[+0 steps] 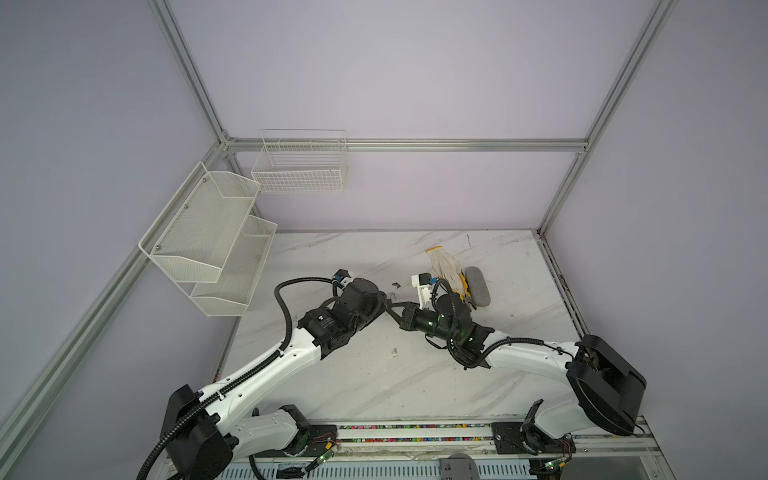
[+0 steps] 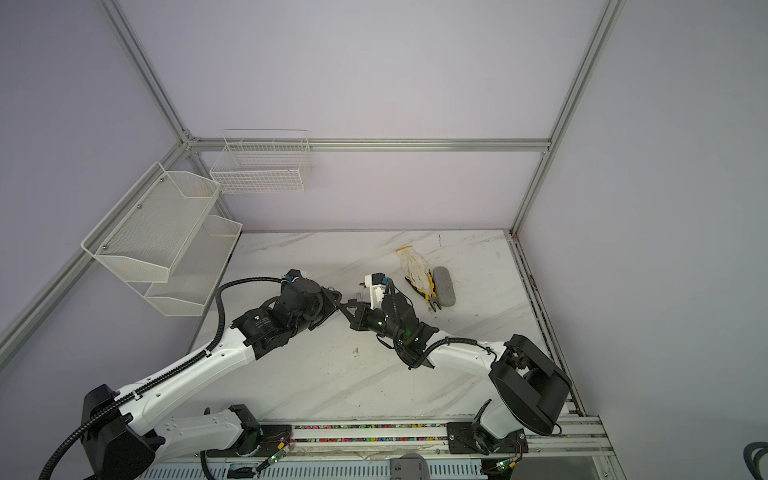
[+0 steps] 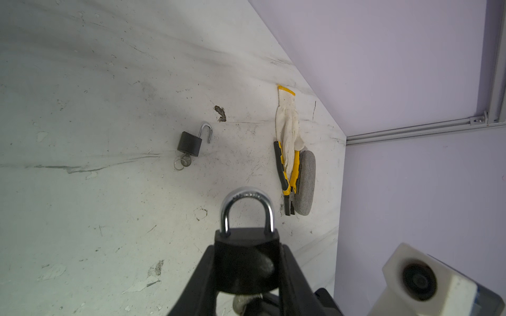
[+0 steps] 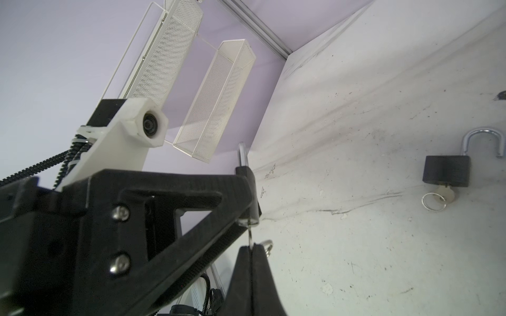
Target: Unlock with the key
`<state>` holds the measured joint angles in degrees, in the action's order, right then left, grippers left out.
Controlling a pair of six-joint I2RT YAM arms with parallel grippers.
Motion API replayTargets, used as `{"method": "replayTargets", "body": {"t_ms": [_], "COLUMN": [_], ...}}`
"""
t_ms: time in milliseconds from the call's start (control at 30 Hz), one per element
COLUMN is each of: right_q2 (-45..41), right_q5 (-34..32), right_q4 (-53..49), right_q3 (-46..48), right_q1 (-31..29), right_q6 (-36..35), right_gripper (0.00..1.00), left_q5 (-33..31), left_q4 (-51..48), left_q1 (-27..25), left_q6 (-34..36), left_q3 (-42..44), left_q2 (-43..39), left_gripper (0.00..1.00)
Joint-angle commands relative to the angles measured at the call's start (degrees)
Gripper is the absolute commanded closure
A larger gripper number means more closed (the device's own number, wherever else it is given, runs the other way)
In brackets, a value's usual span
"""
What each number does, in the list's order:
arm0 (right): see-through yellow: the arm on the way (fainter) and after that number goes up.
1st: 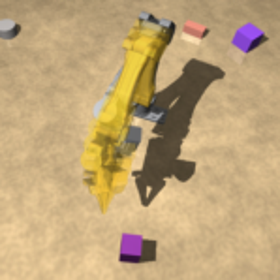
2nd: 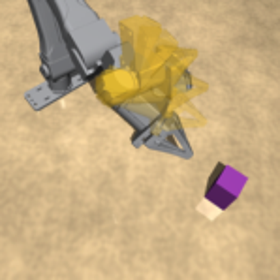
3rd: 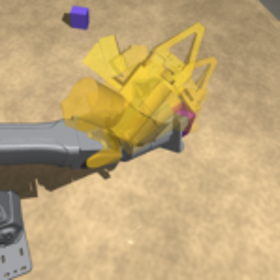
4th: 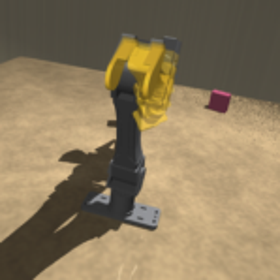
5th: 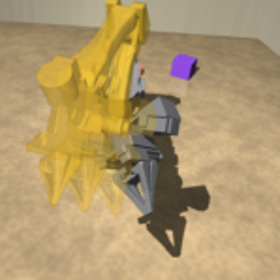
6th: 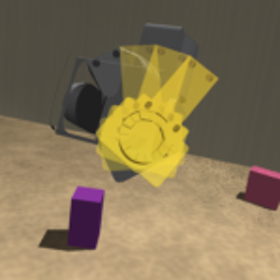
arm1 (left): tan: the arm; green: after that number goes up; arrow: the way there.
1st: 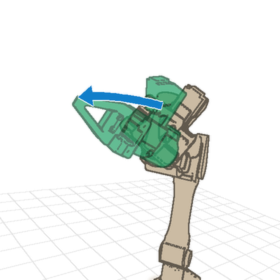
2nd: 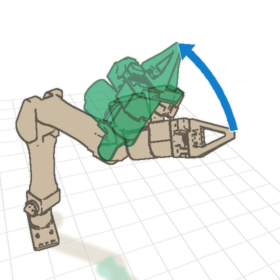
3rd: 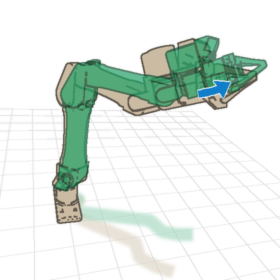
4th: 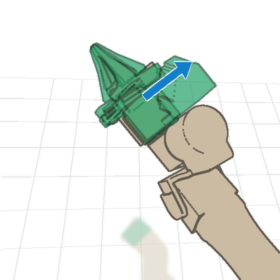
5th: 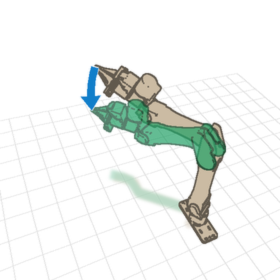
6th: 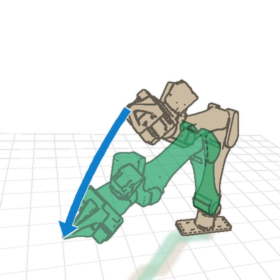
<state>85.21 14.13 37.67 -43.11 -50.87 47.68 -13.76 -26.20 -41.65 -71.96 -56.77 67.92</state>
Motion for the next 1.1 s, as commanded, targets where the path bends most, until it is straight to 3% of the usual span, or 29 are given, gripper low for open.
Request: {"method": "replayTargets", "body": {"t_ms": [0, 133, 400, 633, 833, 1067], "right_q2": [-0.19, -1.68, -1.99, -4.4, -3.36, -1.92], "right_q5": [-1.56, -1.82, -2.17, -5.76, -5.02, -4.95], "right_q4": [0.16, -1.9, -4.15, -8.88, -9.16, -8.43], "right_q3": [-2.42, -1.86, -2.33, -3.86, -4.28, -4.68], "right_q1": [-0.02, 0.03, -0.02, 0.04, -0.02, -0.02], "right_q6": [-0.6, -0.56, 0.9, 0.81, 0.84, 0.64], "right_gripper": [0.93, 0.85, 0.79, 0.68, 0.7, 0.79], "left_q5": [4.68, 2.06, 0.0, -0.78, -0.96, 0.13], "left_q4": [6.0, 5.88, 6.08, 5.98, 6.02, 6.23], "left_q1": [-2.19, -1.05, -0.63, -0.62, -0.54, -0.55], "left_q6": [2.27, 2.18, 2.06, 2.09, 1.83, 1.26], "left_q3": [0.14, 0.32, -0.46, -0.4, -0.62, -1.05], "left_q2": [-0.95, -0.82, 0.18, 0.45, 0.22, 0.06], "left_gripper": [1.0, 1.0, 1.0, 1.0, 1.0, 1.0]}}
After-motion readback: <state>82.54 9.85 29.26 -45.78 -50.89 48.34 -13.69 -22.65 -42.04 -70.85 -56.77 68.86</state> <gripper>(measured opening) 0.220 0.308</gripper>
